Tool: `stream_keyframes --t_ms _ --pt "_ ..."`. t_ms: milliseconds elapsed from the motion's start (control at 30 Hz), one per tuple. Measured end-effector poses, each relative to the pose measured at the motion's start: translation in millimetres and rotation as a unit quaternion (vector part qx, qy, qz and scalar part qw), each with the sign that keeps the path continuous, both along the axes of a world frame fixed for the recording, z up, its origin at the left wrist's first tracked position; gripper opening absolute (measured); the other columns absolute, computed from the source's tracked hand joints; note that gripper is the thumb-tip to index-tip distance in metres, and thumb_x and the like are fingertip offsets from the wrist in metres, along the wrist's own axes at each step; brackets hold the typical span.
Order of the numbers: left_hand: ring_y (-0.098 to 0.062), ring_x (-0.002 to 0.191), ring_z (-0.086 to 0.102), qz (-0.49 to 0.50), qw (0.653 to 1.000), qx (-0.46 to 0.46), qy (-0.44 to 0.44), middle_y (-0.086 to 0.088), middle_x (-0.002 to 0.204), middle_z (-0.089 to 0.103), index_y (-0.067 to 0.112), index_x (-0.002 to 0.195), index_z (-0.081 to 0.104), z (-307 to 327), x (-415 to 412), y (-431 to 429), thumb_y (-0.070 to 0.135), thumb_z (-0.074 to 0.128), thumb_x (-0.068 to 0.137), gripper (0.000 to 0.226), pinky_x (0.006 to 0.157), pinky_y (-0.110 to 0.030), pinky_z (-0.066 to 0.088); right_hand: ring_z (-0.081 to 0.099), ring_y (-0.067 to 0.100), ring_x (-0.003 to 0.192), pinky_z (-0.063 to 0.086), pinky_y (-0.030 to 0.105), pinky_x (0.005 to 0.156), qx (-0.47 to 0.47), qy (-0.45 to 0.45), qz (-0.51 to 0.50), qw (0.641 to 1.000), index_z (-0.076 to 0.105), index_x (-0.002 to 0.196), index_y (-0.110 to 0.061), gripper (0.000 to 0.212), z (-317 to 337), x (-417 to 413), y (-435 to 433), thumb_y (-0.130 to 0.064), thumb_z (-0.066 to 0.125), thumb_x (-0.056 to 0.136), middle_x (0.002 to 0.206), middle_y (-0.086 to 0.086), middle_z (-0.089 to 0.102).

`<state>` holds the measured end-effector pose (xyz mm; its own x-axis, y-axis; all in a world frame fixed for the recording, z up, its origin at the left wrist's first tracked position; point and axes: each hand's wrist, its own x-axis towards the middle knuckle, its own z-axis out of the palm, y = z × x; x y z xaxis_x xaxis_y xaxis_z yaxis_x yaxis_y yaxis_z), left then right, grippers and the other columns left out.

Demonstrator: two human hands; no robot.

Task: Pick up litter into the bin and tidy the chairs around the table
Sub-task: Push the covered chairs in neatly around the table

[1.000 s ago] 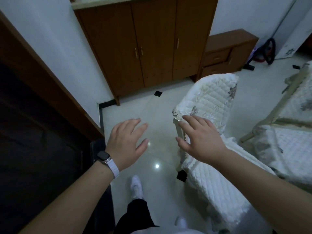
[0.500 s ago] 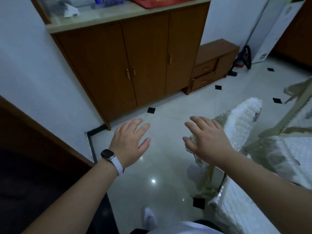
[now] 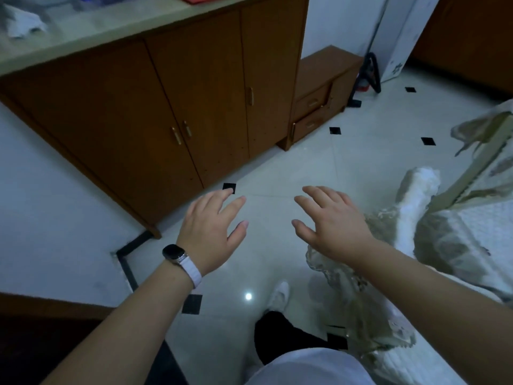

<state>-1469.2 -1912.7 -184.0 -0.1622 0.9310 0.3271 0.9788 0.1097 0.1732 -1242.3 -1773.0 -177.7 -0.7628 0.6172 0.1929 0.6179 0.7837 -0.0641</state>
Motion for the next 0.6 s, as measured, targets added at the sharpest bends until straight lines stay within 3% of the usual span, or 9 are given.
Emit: stream_keyframes --t_ms 233,600 --pt "-0.030 0.119 0.054 -0.072 0.997 -0.016 0.022 -0.011 0.129 0.061 0.018 0.125 0.066 14.3 -38.5 138.7 0.041 0.051 0.090 0.044 0.098 -0.044 0.043 0.056 0.030 0.116 0.043 0.041 0.093 -0.031 0.019 -0.056 0.998 0.063 0.117 -0.016 0.051 -16.0 -42.6 102.6 -0.051 0.042 0.087 0.127 0.008 0.061" --pt "-0.031 0.116 0.055 -0.243 0.969 0.009 0.050 -0.013 0.126 0.062 0.015 0.123 0.066 26.9 -27.5 317.6 0.038 0.056 0.087 0.044 0.095 -0.046 0.046 0.057 0.031 0.115 0.044 0.042 0.093 -0.027 0.040 -0.184 0.982 0.063 0.114 -0.017 0.046 -13.1 -14.3 211.2 -0.050 0.045 0.087 0.126 0.008 0.061"
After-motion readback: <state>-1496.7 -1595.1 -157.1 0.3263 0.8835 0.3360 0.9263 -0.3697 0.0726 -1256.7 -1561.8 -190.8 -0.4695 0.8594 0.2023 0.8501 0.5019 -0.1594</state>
